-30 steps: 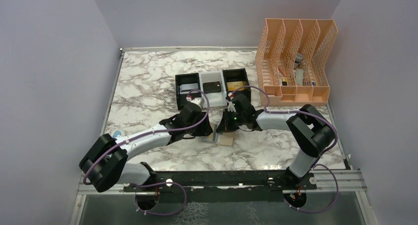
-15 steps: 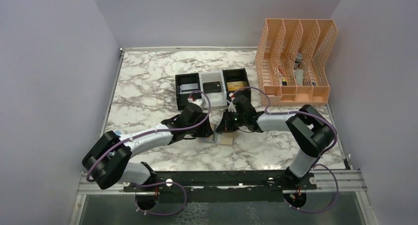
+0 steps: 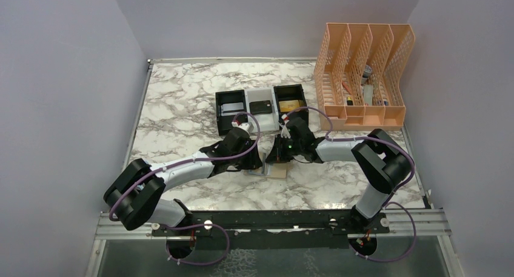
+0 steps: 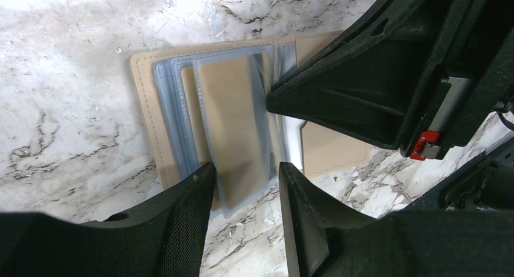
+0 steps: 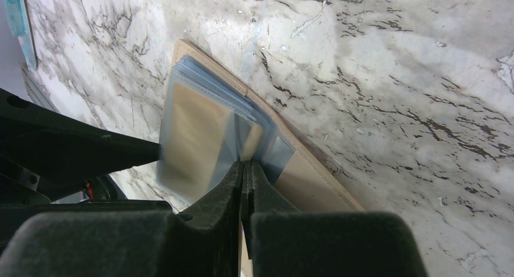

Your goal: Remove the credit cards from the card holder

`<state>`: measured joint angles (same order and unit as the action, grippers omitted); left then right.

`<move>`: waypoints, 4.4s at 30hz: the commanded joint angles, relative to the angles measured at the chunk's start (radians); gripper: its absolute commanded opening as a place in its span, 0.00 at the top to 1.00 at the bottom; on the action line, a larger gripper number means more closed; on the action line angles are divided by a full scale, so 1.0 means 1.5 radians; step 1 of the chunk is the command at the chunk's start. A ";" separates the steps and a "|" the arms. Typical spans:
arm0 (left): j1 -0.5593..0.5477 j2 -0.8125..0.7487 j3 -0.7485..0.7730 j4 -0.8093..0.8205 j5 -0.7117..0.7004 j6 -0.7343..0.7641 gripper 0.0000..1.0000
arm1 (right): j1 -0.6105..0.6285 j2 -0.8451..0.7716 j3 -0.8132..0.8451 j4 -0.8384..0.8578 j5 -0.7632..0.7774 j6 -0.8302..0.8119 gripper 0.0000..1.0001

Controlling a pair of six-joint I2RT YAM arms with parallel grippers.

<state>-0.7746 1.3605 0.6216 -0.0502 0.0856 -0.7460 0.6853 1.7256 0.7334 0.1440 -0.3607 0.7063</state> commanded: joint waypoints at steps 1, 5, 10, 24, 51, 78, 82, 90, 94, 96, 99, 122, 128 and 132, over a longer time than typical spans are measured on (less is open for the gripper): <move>0.000 -0.015 -0.007 0.007 -0.006 -0.008 0.53 | -0.001 0.044 -0.029 -0.063 0.070 -0.021 0.98; -0.001 -0.010 0.000 -0.006 -0.013 -0.003 0.52 | -0.002 0.045 -0.029 -0.063 0.069 -0.020 0.98; 0.000 0.008 0.001 0.007 0.004 -0.004 0.54 | -0.002 0.045 -0.028 -0.062 0.067 -0.020 0.98; 0.000 0.008 -0.005 0.092 0.101 -0.009 0.68 | -0.003 0.040 -0.024 -0.058 0.039 -0.014 0.97; -0.018 0.075 0.036 0.122 0.153 0.002 0.56 | -0.044 -0.340 -0.035 -0.270 0.349 0.038 0.40; -0.028 -0.039 0.025 -0.005 -0.028 0.018 0.37 | -0.071 -0.409 -0.121 -0.045 -0.065 -0.002 0.48; -0.002 -0.060 0.002 0.028 -0.006 0.004 0.29 | -0.071 -0.333 -0.110 -0.023 -0.123 -0.008 0.57; 0.036 -0.079 -0.043 0.156 0.074 -0.029 0.21 | -0.069 -0.126 -0.087 -0.042 -0.103 -0.043 0.76; 0.036 -0.052 -0.032 0.200 0.129 -0.037 0.24 | -0.070 -0.114 -0.134 -0.035 -0.020 -0.043 0.77; 0.034 -0.033 -0.024 0.214 0.155 -0.038 0.26 | -0.070 -0.116 -0.150 -0.033 -0.003 -0.045 0.77; 0.028 0.000 -0.002 0.212 0.174 -0.024 0.30 | -0.070 -0.118 -0.162 -0.029 0.014 -0.048 0.77; -0.014 0.170 0.058 0.126 0.118 0.004 0.49 | -0.070 -0.179 -0.148 -0.062 0.025 -0.042 0.77; -0.016 0.167 0.059 0.136 0.135 0.003 0.56 | -0.070 -0.171 -0.161 -0.052 0.034 -0.028 0.79; -0.016 0.166 0.048 0.175 0.149 -0.017 0.59 | -0.070 -0.185 -0.173 -0.049 0.051 -0.018 0.80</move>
<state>-0.7940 1.6012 0.6937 0.1711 0.2951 -0.7582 0.5808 1.4509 0.5068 0.0834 -0.3630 0.6716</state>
